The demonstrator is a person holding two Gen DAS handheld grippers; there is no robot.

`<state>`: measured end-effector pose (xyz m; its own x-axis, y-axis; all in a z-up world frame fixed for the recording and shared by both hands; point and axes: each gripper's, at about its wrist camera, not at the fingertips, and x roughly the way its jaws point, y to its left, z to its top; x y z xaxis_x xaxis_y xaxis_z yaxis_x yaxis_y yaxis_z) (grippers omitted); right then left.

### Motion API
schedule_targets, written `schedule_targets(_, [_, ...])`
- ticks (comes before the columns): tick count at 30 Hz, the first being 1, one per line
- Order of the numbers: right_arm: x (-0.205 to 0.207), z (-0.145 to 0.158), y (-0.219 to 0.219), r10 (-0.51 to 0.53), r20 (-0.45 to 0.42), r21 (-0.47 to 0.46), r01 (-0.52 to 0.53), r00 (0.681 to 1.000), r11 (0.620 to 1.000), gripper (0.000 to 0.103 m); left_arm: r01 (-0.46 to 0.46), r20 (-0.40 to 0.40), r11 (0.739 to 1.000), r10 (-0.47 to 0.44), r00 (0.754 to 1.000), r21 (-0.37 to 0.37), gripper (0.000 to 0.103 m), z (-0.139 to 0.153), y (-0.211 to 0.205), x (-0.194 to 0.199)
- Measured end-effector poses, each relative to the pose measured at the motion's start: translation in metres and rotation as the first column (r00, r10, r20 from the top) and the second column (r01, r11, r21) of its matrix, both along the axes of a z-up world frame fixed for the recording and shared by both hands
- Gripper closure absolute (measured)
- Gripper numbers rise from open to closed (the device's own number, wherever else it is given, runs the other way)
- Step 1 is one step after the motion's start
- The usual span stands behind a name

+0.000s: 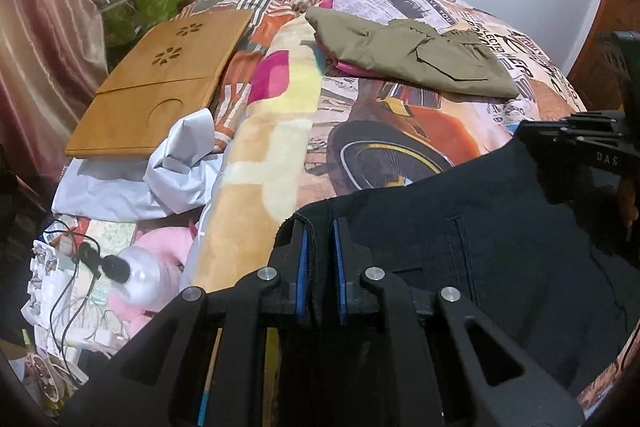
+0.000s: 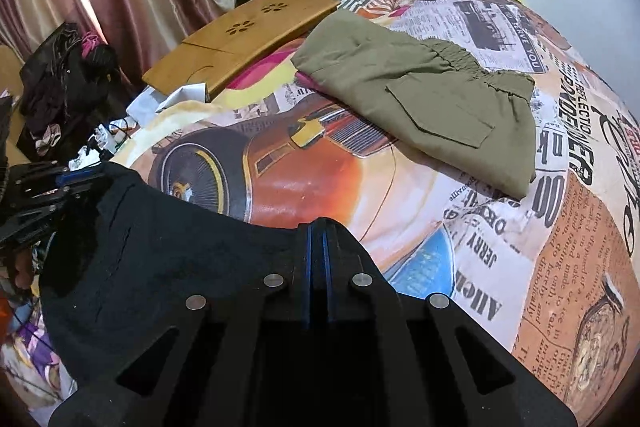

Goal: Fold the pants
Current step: 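Hold the black trousers' waistband with both tools and raise it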

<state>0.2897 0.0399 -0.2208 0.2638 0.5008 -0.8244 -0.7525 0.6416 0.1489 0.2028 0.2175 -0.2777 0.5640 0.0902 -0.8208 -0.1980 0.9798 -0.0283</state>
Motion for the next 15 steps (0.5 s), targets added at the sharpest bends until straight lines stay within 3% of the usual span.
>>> schedule_targets(3, [0.007, 0.000, -0.003, -0.023, 0.009, -0.020, 0.023, 1.000, 1.000, 0.098, -0.003, -0.010, 1.000, 0.004, 1.000, 0.010, 0.090, 0.000, 0.001, 0.004])
schedule_targets(5, [0.015, 0.007, -0.012, -0.088, 0.084, -0.049, 0.092, 0.993, 0.995, 0.098, -0.006, -0.015, 1.000, 0.006, 1.000, 0.012, 0.087, 0.001, 0.002, 0.003])
schedule_targets(8, [0.037, 0.021, -0.039, -0.169, 0.016, -0.003, 0.169, 0.985, 0.986, 0.098, -0.027, -0.008, 1.000, 0.027, 1.000, 0.004, 0.077, 0.009, 0.006, -0.001])
schedule_targets(11, [0.031, 0.035, -0.054, -0.154, 0.042, -0.017, 0.155, 0.987, 0.988, 0.098, -0.060, 0.034, 0.997, 0.059, 0.998, 0.040, 0.076, 0.026, 0.007, -0.009])
schedule_targets(15, [0.003, 0.033, -0.053, -0.075, 0.010, -0.020, 0.076, 0.997, 0.997, 0.092, -0.049, 0.067, 0.998, 0.052, 0.996, -0.048, 0.076, 0.044, 0.003, -0.016])
